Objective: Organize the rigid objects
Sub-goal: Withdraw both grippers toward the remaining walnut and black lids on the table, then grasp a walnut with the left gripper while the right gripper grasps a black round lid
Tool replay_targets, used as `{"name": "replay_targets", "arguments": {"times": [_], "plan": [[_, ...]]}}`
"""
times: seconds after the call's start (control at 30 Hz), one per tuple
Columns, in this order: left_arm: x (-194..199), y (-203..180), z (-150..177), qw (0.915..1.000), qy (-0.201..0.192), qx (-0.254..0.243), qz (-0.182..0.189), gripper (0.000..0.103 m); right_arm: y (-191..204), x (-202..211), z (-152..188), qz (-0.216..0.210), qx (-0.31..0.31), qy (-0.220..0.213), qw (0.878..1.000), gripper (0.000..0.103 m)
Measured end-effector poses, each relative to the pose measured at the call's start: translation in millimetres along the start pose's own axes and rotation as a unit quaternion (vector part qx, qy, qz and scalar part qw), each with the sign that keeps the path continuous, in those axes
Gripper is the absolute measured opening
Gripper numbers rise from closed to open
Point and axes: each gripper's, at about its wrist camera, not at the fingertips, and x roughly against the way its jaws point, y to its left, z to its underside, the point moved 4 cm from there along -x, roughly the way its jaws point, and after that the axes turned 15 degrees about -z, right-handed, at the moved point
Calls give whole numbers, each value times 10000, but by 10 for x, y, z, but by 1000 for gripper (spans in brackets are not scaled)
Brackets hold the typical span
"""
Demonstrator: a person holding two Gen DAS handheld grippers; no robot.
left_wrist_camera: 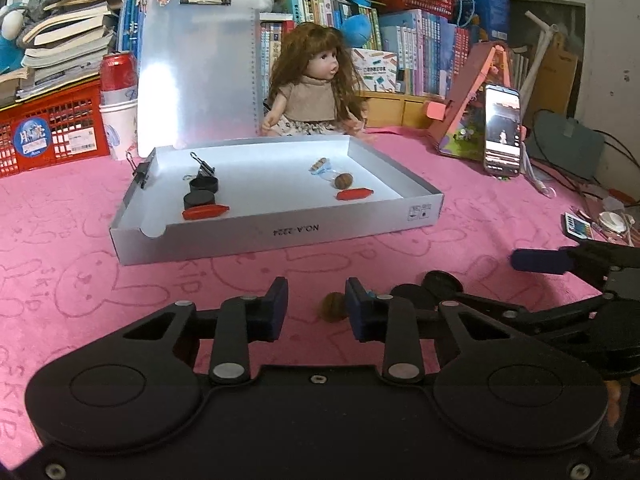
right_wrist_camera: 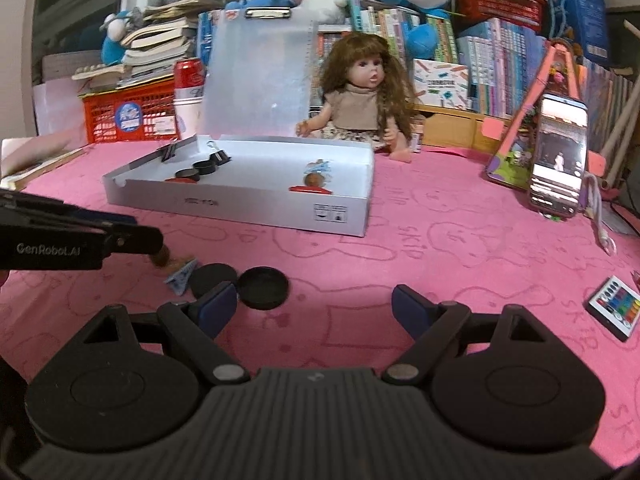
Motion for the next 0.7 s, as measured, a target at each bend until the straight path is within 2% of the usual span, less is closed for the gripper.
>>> {"name": "replay_targets", "arguments": {"times": [0.17, 0.4, 0.57, 0.7], "plan": [[7, -51, 69, 9998, 38, -142, 116, 30, 80, -88, -18, -98, 113, 132, 9998, 78], [-84, -76, 96, 9997, 164, -50, 160, 30, 77, -136, -48, -206, 22, 147, 9997, 63], [-116, -74, 93, 9997, 186, 22, 152, 30, 43, -169, -52, -228, -102, 120, 9996, 62], [-145, -58, 73, 9997, 219, 107, 99, 31, 19, -185, -60, -81, -141, 74, 9998, 61]]}}
